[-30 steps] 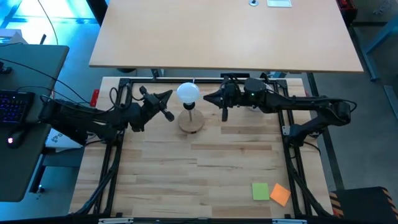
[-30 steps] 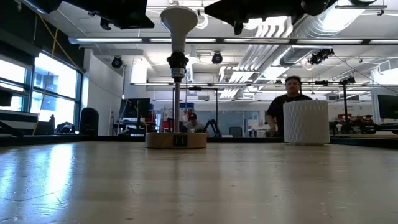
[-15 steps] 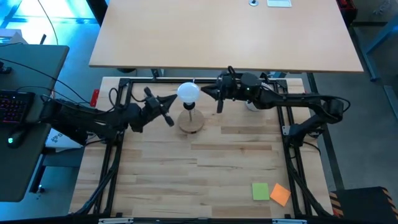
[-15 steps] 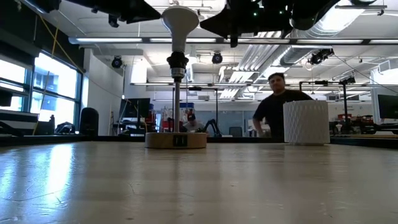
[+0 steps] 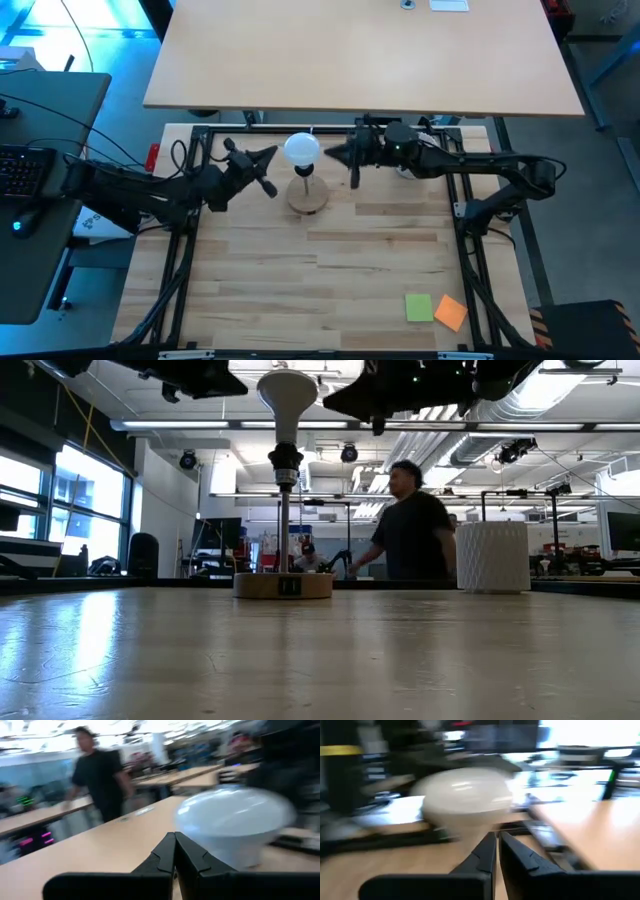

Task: Screw lightbulb
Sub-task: Insert the lightbulb into the brown lamp

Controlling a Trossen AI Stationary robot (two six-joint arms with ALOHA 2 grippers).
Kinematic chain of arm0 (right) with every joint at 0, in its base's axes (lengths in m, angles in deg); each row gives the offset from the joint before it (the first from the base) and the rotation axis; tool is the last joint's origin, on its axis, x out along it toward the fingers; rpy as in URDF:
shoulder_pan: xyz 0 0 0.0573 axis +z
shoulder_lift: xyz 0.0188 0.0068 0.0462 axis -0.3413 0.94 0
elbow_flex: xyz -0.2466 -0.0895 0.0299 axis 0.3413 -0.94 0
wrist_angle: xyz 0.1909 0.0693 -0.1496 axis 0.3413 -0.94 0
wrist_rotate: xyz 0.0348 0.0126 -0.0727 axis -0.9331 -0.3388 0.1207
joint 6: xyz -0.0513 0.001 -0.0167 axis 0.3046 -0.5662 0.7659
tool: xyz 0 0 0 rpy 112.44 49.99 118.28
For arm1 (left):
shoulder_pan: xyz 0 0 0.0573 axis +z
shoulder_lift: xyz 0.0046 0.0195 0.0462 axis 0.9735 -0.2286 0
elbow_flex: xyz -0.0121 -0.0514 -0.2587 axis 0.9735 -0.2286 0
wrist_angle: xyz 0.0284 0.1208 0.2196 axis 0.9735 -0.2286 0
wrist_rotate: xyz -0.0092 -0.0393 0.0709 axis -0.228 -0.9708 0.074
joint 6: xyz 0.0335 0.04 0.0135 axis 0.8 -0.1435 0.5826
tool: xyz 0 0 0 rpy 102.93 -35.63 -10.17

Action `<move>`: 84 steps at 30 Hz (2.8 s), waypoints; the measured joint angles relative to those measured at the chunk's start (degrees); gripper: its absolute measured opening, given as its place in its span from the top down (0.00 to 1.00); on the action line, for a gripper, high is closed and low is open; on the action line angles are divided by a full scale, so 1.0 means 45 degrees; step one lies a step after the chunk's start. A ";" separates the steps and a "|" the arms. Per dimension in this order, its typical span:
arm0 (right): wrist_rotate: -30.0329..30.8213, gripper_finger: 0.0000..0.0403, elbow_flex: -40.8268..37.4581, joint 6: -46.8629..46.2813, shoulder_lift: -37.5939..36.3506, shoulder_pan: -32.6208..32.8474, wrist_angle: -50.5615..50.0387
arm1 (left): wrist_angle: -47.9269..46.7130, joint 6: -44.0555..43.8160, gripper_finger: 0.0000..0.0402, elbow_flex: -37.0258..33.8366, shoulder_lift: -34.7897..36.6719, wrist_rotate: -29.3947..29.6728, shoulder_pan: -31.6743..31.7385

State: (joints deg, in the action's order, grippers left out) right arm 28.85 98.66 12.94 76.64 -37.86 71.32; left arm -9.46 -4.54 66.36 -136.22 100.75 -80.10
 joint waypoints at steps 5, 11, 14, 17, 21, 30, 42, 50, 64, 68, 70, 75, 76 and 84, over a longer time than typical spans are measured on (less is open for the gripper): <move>0.2273 0.96 0.0000 -0.0599 0.0082 -0.0327 0.0949 | 0.0189 0.0333 1.00 0.0005 -0.0156 -0.1766 -0.0218; -0.0321 0.96 0.0000 -0.0725 0.0082 -0.0187 0.1356 | 0.0282 -0.0021 1.00 0.0005 -0.0725 -0.1057 0.0391; -0.1548 0.96 0.0000 -0.0890 0.0071 0.0169 0.1109 | 0.0422 -0.0536 1.00 0.0005 -0.0935 -0.0673 0.0952; -0.2394 0.96 0.0000 -0.0594 0.0068 0.0603 0.1076 | 0.0343 -0.0638 1.00 0.0005 -0.1085 -0.0584 0.1442; -0.1590 0.96 0.0000 0.0334 -0.0187 0.0825 0.0559 | 0.0360 -0.0560 1.00 0.0005 -0.0802 -0.0148 0.1451; 0.1378 0.96 0.0000 -0.0047 -0.0006 -0.0159 0.0535 | 0.1905 -0.0337 1.00 0.0010 -0.0480 -0.2681 0.0741; -0.2443 0.96 0.0000 0.0416 0.0038 0.0765 0.0921 | 0.1450 -0.0564 1.00 -0.0007 -0.0948 -0.1362 0.1841; 0.1620 0.96 0.0010 0.0431 0.0005 0.0453 0.0855 | 0.1517 -0.0419 1.00 -0.0005 -0.0465 -0.1413 0.0992; -0.1317 0.96 0.0029 -0.0954 0.0816 -0.0161 0.2577 | 0.1214 -0.0335 1.00 0.0015 -0.0656 -0.0825 0.0519; -0.2848 0.96 0.0029 -0.0886 0.0816 0.0228 0.2854 | 0.0948 -0.0200 1.00 0.0015 -0.0666 -0.0685 0.0938; -0.3613 0.96 0.0029 -0.0714 0.0814 0.0394 0.2895 | 0.0857 0.0001 1.00 0.0015 -0.0666 -0.0298 0.1024; -0.2513 0.96 0.0029 -0.0310 0.0738 0.0369 0.2526 | 0.0261 0.0338 1.00 0.0015 -0.0377 0.1247 0.0710; -0.1802 0.96 0.0029 -0.0376 0.0738 0.0266 0.2435 | 0.0162 0.0349 1.00 0.0015 -0.0290 0.1385 0.0545; 0.0795 0.96 0.0024 -0.0808 0.0753 -0.0548 0.1528 | -0.0134 0.0347 1.00 0.0015 0.0101 0.1465 -0.0503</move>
State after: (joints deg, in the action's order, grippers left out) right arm 32.43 98.77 9.30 80.02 -40.32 78.19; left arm -10.06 -2.98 66.42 -135.76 107.35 -82.36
